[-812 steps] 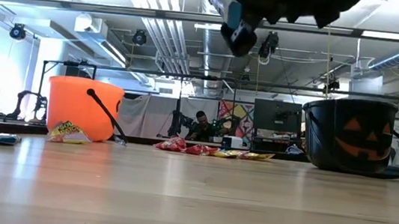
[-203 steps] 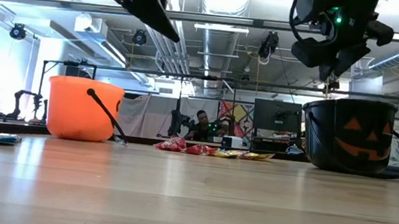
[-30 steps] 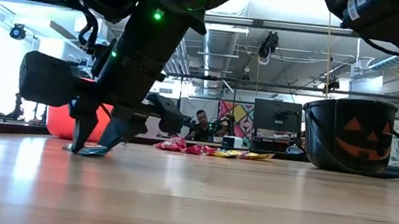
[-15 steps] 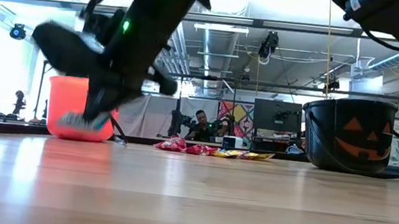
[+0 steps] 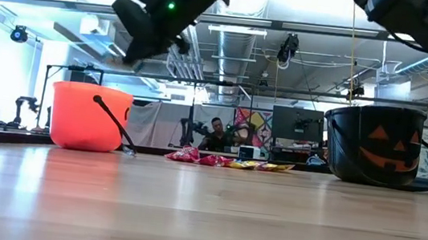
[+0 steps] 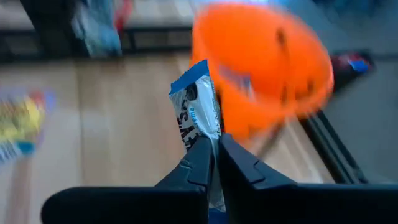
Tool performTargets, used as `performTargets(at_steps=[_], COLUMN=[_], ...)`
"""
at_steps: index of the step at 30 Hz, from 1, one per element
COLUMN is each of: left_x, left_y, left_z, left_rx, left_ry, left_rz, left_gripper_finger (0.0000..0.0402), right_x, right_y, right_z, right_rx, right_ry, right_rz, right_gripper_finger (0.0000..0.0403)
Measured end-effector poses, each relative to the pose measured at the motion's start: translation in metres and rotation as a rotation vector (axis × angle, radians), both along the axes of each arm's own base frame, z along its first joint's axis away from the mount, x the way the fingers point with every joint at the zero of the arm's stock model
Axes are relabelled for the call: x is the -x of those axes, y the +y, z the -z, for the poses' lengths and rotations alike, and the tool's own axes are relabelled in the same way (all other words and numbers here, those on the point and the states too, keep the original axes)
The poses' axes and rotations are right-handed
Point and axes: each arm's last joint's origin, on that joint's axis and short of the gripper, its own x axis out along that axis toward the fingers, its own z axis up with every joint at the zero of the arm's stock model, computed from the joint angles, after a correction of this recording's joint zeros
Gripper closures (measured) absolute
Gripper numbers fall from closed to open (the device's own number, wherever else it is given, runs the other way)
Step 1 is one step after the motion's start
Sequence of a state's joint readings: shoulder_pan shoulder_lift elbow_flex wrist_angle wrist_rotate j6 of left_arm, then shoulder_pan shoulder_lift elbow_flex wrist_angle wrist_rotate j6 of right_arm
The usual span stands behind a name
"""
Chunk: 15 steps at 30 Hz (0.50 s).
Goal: Sort candy by brand, put in halloween buckets
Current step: Put the white chocolate bar into the orange bucket
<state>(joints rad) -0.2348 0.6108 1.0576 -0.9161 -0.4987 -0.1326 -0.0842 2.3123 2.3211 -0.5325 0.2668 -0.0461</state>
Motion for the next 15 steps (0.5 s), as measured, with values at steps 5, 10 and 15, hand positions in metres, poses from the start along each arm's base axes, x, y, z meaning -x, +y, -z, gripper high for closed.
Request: performTargets(at_steps=[5, 10, 15], left_x=[0.001, -0.001, -0.002], left_y=[0.000, 0.000, 0.000], left_z=[-0.001, -0.005, -0.006], left_rx=[0.002, 0.006, -0.006], left_ry=[-0.015, -0.054, -0.065], left_rz=[-0.002, 0.001, -0.008], left_gripper_finger=[0.0402, 0.0402, 0.0402], right_x=[-0.008, -0.017, -0.023], right_y=[-0.056, -0.096, -0.112], right_z=[-0.008, 0.018, 0.032], right_rx=[0.025, 0.037, 0.051], right_ry=[-0.229, -0.342, -0.448], right_rz=[-0.029, -0.060, -0.048], right_gripper_finger=[0.0390, 0.0390, 0.0390])
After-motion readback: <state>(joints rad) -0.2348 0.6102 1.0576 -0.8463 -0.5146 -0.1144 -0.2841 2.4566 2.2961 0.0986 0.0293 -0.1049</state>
